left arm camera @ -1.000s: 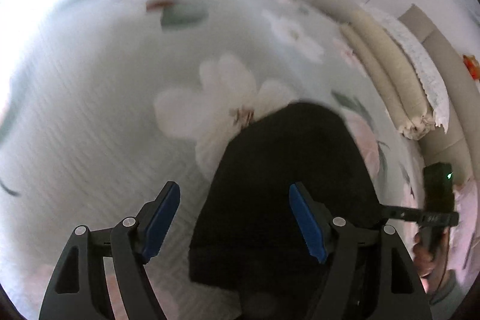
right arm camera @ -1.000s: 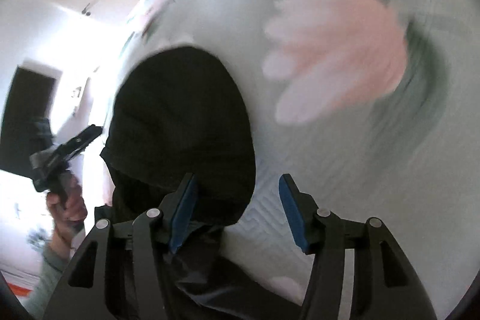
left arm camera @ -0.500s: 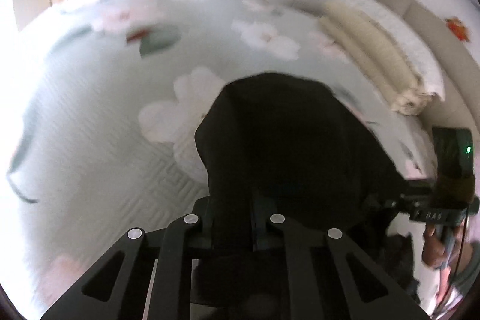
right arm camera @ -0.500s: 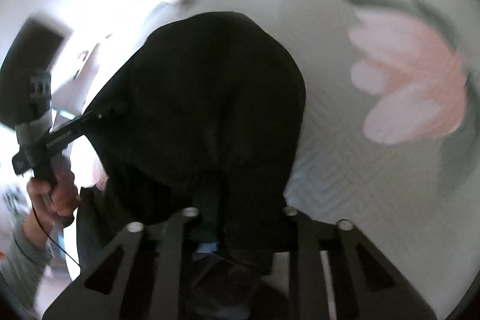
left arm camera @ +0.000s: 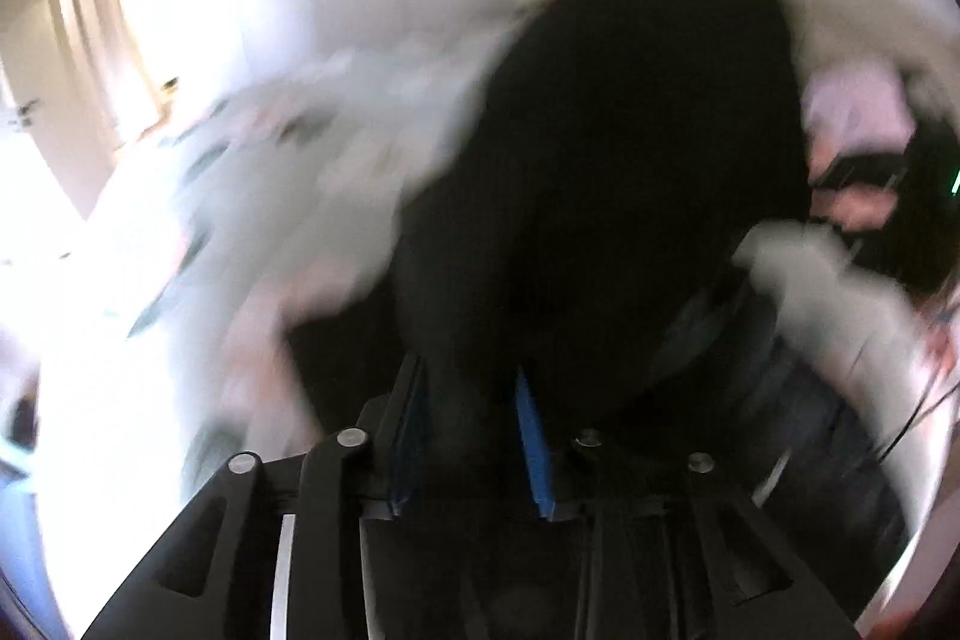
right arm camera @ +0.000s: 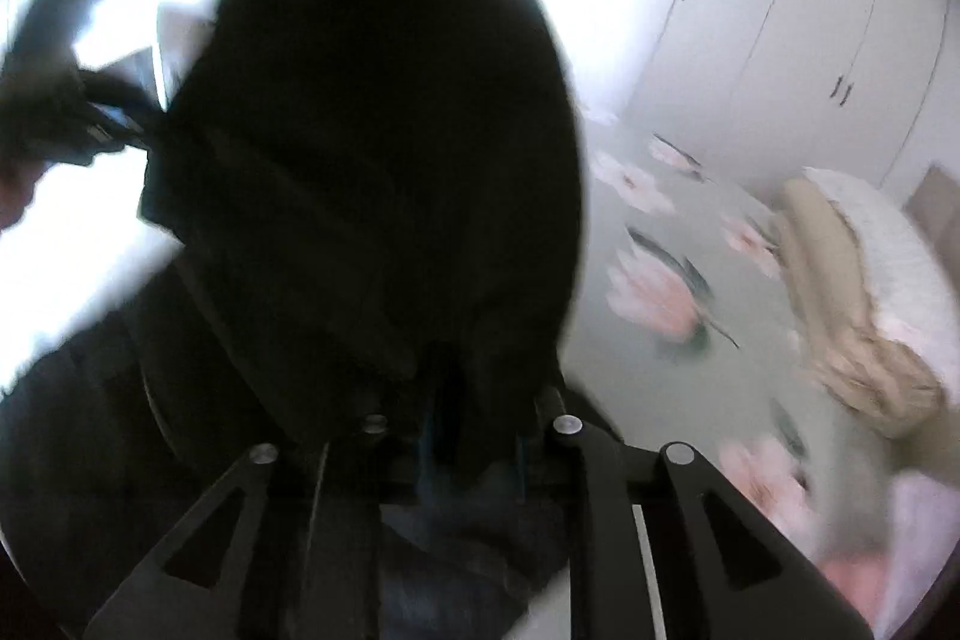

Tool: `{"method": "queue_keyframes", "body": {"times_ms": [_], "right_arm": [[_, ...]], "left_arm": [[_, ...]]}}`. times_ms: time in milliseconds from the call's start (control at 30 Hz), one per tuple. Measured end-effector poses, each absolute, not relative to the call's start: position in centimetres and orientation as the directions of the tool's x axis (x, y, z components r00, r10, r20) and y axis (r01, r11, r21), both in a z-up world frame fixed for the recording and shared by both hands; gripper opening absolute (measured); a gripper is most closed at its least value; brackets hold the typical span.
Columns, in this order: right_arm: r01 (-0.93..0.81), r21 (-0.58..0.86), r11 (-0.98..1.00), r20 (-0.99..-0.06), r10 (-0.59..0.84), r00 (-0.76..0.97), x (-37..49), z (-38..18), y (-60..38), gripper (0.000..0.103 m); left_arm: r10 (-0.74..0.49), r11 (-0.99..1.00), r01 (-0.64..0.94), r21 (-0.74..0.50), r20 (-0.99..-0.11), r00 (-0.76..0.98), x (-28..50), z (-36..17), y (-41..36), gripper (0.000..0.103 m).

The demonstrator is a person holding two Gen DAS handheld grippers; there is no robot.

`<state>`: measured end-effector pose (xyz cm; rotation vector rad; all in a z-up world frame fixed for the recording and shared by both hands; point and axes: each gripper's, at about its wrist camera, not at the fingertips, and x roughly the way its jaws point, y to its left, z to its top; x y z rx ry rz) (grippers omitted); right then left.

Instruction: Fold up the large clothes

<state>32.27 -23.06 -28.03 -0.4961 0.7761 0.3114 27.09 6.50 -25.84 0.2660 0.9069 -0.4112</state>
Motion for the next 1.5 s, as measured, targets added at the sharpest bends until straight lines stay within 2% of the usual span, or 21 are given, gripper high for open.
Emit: {"method": "queue_keyframes", "body": {"times_ms": [100, 200, 367, 433, 567, 733, 867, 967, 1067, 1200, 1300, 1367, 1500], "right_arm": [[-0.365, -0.343, 0.865, -0.787, -0.052, 0.615, 29.0, -31.3, -25.7, 0.021], [-0.318, -0.259, 0.912, -0.842, -0.051, 0.537, 28.1, -31.6, -27.7, 0.021], [-0.297, -0.045, 0.954, -0.825, 0.132, 0.55, 30.5, -26.4, -26.3, 0.034], [-0.297, 0.055, 0.953, -0.796, 0.221, 0.563, 31.4, -24.5, -25.1, 0.052], [-0.305, 0.202, 0.931, -0.765, 0.345, 0.545, 35.3, -23.9, -21.0, 0.054], [-0.27, 0.277, 0.922, -0.842, 0.368, 0.394, 37.2, -29.1, -17.9, 0.054], [-0.232, 0.256, 0.938, -0.913, 0.313, 0.26, 33.4, -35.4, -17.7, 0.054], [-0.222, 0.201, 0.954, -0.951, 0.244, 0.188, 30.6, -40.4, -17.1, 0.052], [-0.219, 0.135, 0.966, -0.957, 0.184, 0.223, 30.5, -42.6, -16.1, 0.054], [-0.183, 0.173, 0.968, -0.957, 0.209, 0.2, 30.7, -41.5, -16.5, 0.055], [-0.17, 0.259, 0.951, -0.929, 0.293, 0.225, 29.4, -38.1, -18.0, 0.055], [-0.168, 0.258, 0.952, -0.913, 0.297, 0.281, 27.8, -35.6, -18.8, 0.055], [-0.134, 0.257, 0.957, -0.912, 0.286, 0.295, 26.4, -35.7, -19.3, 0.055]], "left_arm": [[-0.113, 0.938, 0.343, 0.052, -0.888, 0.445, 23.6, -30.1, 10.7, 0.032], [-0.103, 0.964, 0.265, 0.017, -0.896, 0.433, 22.7, -30.3, 13.4, 0.029], [-0.27, 0.939, 0.334, -0.081, -0.778, 0.568, 26.0, -23.8, 10.7, 0.032], [-0.331, 0.92, 0.374, -0.117, -0.743, 0.582, 27.8, -22.3, 8.6, 0.035], [-0.422, 0.882, 0.433, -0.185, -0.72, 0.551, 31.8, -22.2, 4.7, 0.037], [-0.452, 0.852, 0.462, -0.245, -0.788, 0.417, 32.1, -27.7, 3.5, 0.037], [-0.49, 0.813, 0.487, -0.319, -0.826, 0.278, 27.8, -33.2, 3.9, 0.037], [-0.435, 0.831, 0.48, -0.281, -0.866, 0.247, 25.8, -37.5, 3.4, 0.039], [-0.407, 0.858, 0.446, -0.253, -0.866, 0.291, 25.2, -39.1, 2.8, 0.039], [-0.447, 0.861, 0.391, -0.326, -0.851, 0.275, 25.5, -37.8, 3.8, 0.039], [-0.473, 0.852, 0.403, -0.336, -0.823, 0.315, 23.4, -34.7, 5.0, 0.039], [-0.477, 0.855, 0.392, -0.34, -0.812, 0.336, 22.2, -33.1, 5.9, 0.043], [-0.494, 0.857, 0.33, -0.396, -0.816, 0.301, 21.0, -34.2, 7.2, 0.043]]}}
